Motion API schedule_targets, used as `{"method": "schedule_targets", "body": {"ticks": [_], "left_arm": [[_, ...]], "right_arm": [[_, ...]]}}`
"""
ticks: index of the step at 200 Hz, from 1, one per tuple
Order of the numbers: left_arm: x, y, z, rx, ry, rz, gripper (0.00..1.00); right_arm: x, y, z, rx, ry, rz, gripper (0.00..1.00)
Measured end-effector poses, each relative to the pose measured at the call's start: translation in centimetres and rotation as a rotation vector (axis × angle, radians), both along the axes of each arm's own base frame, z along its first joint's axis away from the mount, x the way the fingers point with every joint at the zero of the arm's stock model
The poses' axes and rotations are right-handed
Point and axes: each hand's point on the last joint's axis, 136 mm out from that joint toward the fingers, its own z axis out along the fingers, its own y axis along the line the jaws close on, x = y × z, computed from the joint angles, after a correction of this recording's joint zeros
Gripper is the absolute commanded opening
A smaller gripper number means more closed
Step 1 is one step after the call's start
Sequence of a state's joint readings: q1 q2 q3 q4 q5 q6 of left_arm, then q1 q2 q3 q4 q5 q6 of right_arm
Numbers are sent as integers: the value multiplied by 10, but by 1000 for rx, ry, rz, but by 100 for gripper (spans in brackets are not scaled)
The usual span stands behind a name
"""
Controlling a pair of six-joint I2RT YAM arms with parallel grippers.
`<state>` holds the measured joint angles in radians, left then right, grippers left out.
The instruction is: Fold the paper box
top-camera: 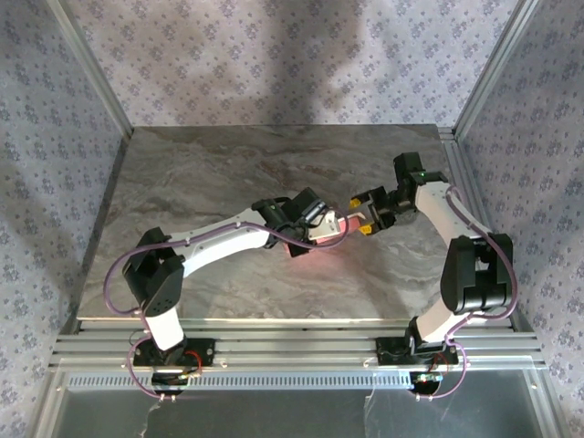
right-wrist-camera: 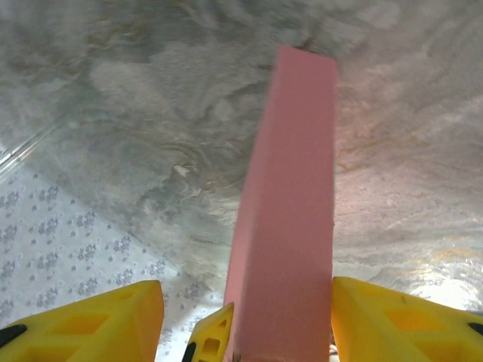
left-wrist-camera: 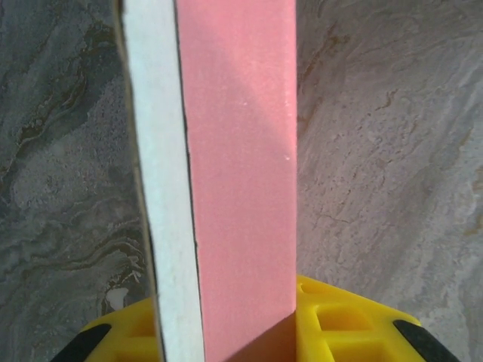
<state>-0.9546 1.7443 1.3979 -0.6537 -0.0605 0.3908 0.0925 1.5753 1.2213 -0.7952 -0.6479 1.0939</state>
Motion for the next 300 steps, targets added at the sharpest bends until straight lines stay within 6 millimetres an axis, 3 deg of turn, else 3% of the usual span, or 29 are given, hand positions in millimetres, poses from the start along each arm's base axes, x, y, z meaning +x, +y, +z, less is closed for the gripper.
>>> {"method": "schedule_targets", "body": {"ticks": [33, 54, 80, 104, 130, 154, 221, 300], "left_arm": [[-10, 26, 15, -23, 102, -16, 24], [-14, 40, 27, -37, 129, -29, 26], [-19, 53, 32, -38, 156, -54, 27], [-27, 61, 24, -5, 182, -78, 27], [-33, 68, 13, 28, 199, -102, 28], [-39, 74, 7, 45, 203, -124, 29], [-40, 80, 5, 67, 167, -168, 30], [-37, 80, -4, 66, 150, -171, 31]], "right_arm": [[17, -12, 56, -135, -424, 187, 57], [9, 4, 86, -216, -748, 388, 59], [-26, 40, 79, -261, -1062, 698, 70], [-56, 61, 70, -365, -1319, 987, 77], [-57, 65, 85, -479, -1504, 1204, 80], [-63, 74, 83, -534, -1589, 1366, 81], [-95, 101, 33, -525, -1552, 1755, 82], [-85, 106, 5, -672, -1528, 1878, 79]]}}
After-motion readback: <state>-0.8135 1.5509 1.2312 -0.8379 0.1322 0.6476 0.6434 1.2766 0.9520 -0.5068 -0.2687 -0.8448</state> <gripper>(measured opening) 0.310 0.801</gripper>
